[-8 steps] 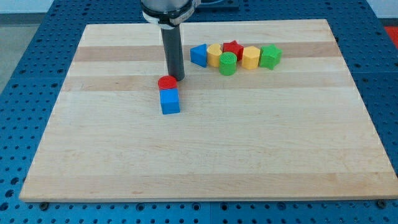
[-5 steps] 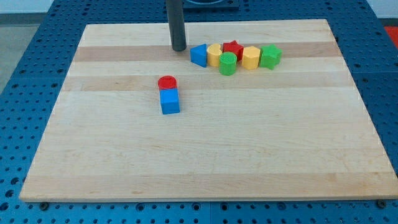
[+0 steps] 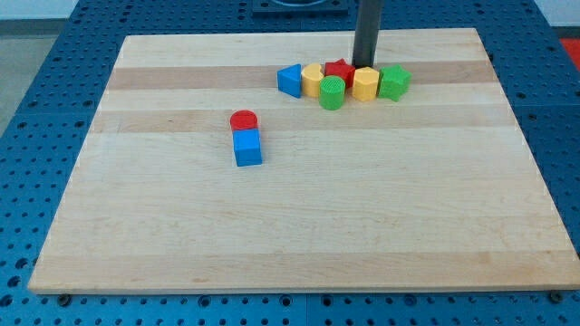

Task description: Separate the group of blocks

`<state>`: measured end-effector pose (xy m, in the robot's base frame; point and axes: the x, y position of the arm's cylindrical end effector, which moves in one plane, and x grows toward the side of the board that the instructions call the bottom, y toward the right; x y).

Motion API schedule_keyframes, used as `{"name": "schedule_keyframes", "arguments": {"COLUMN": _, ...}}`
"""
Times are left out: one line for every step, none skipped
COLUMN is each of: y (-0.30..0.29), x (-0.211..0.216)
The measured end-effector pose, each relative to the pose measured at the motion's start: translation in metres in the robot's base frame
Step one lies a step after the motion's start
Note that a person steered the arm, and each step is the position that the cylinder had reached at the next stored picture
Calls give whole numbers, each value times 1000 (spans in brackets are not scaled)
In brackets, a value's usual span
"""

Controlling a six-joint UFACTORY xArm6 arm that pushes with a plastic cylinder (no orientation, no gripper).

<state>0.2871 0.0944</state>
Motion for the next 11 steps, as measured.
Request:
{"name": "schedule_keyframes", "arguments": {"y": -7, "x": 1}}
{"name": "schedule_keyframes", "arguments": {"y": -22, "x": 1}}
{"name": "schedule_keyframes", "arguments": {"y": -35, "x": 9}}
{"name": "schedule_keyframes", "arguments": {"y": -37, "x": 28}}
{"name": "schedule_keyframes", "arguments": {"y": -37, "x": 45}}
{"name": "schedule_keyframes", "arguments": {"y": -37, "x": 57}}
{"name": "schedule_keyframes", "arguments": {"y": -37, "x": 59}}
{"name": "schedule_keyframes", "arguments": {"y": -37, "x": 59}}
{"name": "schedule_keyframes", "arguments": {"y": -37, "x": 68}}
{"name": "schedule_keyframes", "arguments": {"y": -37, "x": 78}}
{"name": "schedule_keyframes", "arguments": {"y": -38, "x": 78}}
